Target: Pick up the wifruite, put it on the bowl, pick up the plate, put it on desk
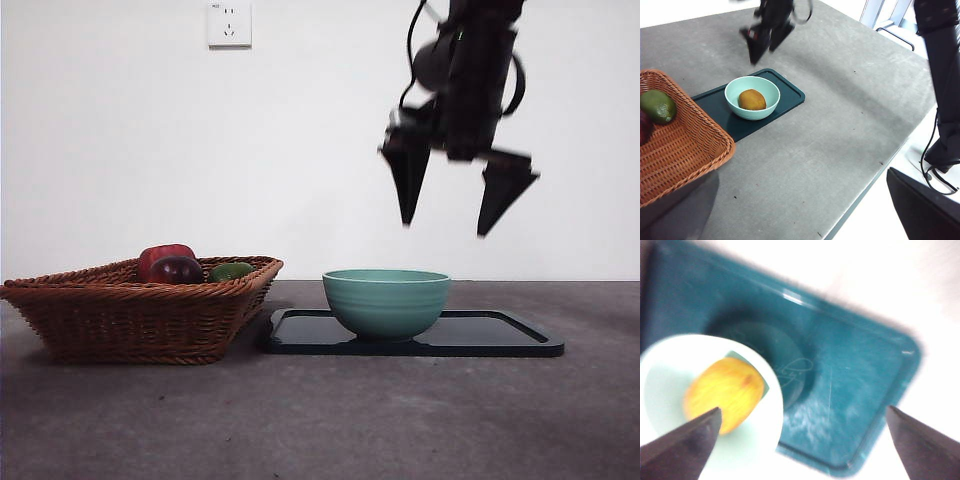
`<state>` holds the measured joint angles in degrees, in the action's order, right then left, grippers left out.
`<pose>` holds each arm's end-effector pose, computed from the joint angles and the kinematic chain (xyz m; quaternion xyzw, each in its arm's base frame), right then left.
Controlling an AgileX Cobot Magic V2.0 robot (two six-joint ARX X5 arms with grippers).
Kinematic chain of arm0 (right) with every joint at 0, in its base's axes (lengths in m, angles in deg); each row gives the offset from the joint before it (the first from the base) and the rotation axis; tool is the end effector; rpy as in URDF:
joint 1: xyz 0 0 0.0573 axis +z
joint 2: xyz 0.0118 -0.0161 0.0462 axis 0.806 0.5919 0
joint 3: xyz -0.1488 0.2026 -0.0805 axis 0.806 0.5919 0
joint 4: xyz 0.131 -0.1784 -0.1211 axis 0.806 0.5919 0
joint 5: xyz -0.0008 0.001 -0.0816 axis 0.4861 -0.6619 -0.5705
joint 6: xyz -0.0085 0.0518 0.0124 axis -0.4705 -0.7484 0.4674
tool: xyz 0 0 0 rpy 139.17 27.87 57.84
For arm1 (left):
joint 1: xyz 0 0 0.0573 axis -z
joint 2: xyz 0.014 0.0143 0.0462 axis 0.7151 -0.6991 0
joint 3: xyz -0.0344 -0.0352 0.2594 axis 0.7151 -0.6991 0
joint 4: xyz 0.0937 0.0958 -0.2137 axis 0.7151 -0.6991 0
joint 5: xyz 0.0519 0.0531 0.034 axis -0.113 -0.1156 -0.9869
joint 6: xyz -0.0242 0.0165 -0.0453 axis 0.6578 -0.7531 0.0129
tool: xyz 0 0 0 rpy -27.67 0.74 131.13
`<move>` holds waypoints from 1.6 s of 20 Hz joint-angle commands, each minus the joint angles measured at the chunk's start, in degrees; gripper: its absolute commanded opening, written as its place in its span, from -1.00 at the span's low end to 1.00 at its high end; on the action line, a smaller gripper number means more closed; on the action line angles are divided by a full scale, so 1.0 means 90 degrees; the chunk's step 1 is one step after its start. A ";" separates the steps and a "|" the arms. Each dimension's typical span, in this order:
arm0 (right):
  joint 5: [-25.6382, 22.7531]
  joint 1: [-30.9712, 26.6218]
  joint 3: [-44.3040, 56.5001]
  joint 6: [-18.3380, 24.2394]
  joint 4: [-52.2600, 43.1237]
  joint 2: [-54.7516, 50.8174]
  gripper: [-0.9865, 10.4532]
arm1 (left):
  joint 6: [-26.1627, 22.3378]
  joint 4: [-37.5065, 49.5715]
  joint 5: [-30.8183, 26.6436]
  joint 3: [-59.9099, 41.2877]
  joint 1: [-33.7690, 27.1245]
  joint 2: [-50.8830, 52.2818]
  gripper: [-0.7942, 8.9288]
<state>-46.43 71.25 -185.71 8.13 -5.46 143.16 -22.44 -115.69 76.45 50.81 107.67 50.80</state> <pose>0.4181 0.1367 0.2853 -0.0413 0.6205 0.1746 0.7634 0.0315 -0.0497 0.3654 0.0061 0.2189 -0.4130 0.8840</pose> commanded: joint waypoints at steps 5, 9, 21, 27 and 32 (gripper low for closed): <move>0.0010 0.0083 0.1027 0.0022 0.0464 -0.2339 0.21 | 0.0012 0.0075 -0.0029 0.0061 0.0070 -0.0024 0.39; 0.0005 0.0216 0.2854 0.0024 0.0461 -0.4381 0.21 | 0.0012 0.0068 -0.0029 0.0061 0.0068 -0.0024 0.39; 0.0002 0.1127 0.6387 -0.0937 -0.0308 -0.9882 0.21 | -0.0007 0.0061 -0.0029 0.0061 0.0068 -0.0024 0.39; 0.0005 0.1120 0.7072 -0.1358 -0.0223 -1.2029 0.20 | -0.0010 0.0070 -0.0029 0.0061 0.0068 -0.0024 0.39; 0.0007 0.1120 0.7108 -0.1435 -0.0046 -1.2264 0.20 | -0.0007 0.0075 -0.0029 0.0061 0.0070 -0.0024 0.39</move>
<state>-46.36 81.04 -121.32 -4.00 -6.01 32.65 -22.46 -115.73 76.41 50.81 107.67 50.80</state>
